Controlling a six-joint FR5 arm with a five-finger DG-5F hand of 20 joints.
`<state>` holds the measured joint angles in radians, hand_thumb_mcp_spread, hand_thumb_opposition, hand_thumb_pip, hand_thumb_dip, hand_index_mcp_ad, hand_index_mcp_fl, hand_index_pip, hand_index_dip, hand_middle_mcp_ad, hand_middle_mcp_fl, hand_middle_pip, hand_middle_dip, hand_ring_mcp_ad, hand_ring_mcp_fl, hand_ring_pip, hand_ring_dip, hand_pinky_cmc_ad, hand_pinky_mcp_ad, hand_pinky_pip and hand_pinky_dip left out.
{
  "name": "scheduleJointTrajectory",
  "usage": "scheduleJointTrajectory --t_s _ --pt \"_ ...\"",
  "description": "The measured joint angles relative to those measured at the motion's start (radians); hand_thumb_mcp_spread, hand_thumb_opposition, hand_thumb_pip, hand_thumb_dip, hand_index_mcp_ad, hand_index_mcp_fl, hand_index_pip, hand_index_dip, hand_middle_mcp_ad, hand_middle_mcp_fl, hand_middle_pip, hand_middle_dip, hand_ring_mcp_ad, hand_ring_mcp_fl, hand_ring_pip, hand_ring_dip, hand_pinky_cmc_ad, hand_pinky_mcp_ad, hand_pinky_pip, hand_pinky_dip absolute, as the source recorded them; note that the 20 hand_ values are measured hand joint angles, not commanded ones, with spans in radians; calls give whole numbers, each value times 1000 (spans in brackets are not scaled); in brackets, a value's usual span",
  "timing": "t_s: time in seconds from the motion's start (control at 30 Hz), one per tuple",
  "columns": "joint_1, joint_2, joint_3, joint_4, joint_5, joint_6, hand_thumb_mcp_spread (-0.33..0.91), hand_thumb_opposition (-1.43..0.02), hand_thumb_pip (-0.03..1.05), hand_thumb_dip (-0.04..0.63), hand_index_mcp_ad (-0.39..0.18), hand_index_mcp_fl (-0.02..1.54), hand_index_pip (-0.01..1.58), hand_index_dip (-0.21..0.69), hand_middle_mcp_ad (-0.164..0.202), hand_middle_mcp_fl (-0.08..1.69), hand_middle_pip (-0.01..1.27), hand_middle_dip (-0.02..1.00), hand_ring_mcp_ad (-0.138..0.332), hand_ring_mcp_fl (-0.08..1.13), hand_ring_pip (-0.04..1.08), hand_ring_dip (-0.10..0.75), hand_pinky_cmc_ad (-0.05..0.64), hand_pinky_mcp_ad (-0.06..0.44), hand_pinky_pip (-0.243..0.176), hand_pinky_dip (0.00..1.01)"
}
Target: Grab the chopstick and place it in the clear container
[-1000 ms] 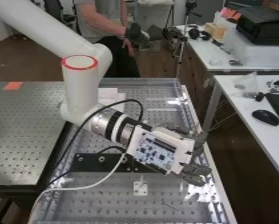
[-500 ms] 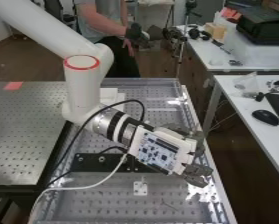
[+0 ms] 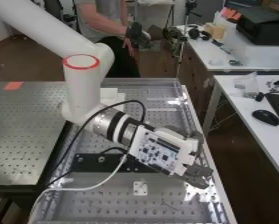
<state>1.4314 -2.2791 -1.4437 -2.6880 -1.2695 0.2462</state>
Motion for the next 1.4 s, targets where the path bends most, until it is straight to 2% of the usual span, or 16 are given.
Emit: scheduleJointTrajectory --t_s 0.13,0.27,0.5,1.2,1.33,1.37,1.4 --pt "-2 -4 15 -20 -19 -7 637 -1051 515 286 -257 1107 513 271 -9 1089 386 641 154 543 87 374 421 187 12 187" --pt "-4 -6 18 -22 -26 -2 607 -972 578 290 -253 953 339 272 -9 937 229 641 155 525 84 374 421 166 9 180" --pt "-4 -6 13 -15 -25 5 560 -913 607 302 -253 922 257 265 -9 932 188 641 152 476 79 374 421 164 7 176" --pt "-5 5 -1 -12 -15 -6 552 -901 616 300 -255 974 260 248 -10 953 192 641 150 473 79 375 421 166 7 176" --pt "-3 5 -2 -9 -6 -12 565 -913 597 300 -255 1044 298 244 -10 953 216 641 154 471 79 375 421 168 10 180" --pt "-3 5 -2 -9 -5 -14 571 -948 559 305 -255 1157 384 250 -10 974 227 641 154 485 79 375 421 169 10 180" --pt "-3 5 -1 -10 -4 -18 590 -1005 513 295 -265 1182 421 253 -10 997 241 641 154 508 79 375 421 171 10 180"
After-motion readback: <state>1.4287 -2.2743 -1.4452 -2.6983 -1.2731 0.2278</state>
